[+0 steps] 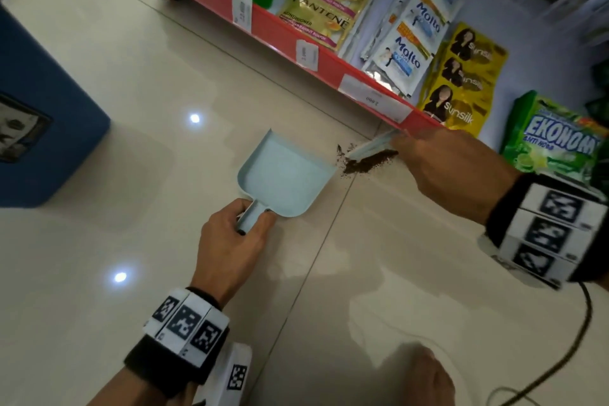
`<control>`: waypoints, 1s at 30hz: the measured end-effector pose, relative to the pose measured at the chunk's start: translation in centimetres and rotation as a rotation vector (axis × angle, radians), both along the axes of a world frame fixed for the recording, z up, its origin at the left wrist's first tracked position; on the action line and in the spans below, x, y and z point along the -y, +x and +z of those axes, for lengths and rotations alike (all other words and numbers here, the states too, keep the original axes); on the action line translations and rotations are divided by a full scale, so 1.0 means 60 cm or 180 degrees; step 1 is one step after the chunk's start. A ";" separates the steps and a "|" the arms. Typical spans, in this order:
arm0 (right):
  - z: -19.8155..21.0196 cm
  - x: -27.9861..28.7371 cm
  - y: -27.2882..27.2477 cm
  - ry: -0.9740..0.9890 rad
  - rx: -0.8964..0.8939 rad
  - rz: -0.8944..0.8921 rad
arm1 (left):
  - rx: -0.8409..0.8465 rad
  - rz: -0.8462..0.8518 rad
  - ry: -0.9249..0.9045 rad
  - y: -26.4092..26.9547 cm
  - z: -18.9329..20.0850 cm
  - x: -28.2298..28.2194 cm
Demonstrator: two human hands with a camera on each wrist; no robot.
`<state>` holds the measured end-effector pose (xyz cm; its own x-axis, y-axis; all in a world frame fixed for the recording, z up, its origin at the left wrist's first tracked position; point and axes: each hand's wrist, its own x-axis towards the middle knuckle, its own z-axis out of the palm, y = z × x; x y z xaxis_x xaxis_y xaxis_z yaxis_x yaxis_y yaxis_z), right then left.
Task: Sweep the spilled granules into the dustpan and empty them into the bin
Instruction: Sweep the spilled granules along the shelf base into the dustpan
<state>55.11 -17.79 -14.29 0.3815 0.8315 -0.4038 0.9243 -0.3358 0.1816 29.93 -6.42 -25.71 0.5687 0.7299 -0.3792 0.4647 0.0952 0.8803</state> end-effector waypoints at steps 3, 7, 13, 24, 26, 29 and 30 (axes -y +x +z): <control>0.014 -0.022 -0.016 0.0399 -0.0230 0.0212 | -0.0019 -0.0008 -0.0023 -0.003 -0.003 0.001; -0.021 -0.106 -0.041 0.0894 -0.0342 0.0485 | -0.0105 -0.0060 0.0208 -0.014 -0.003 0.003; -0.086 -0.146 -0.024 0.0535 -0.0438 0.0297 | -0.0304 -0.0230 0.0481 -0.015 -0.010 0.001; -0.025 0.123 0.053 0.0394 -0.0673 0.0121 | -0.0402 -0.0419 0.0577 -0.025 -0.002 0.033; -0.026 0.133 0.053 0.0742 -0.0723 0.0125 | -0.0407 -0.0466 0.0611 -0.016 0.001 0.041; -0.034 0.112 0.041 0.1244 -0.0810 0.0236 | -0.0451 -0.0553 0.0719 -0.005 0.003 0.050; -0.038 0.100 0.036 0.1327 -0.0823 0.0265 | -0.0434 -0.0576 0.0742 -0.004 0.006 0.053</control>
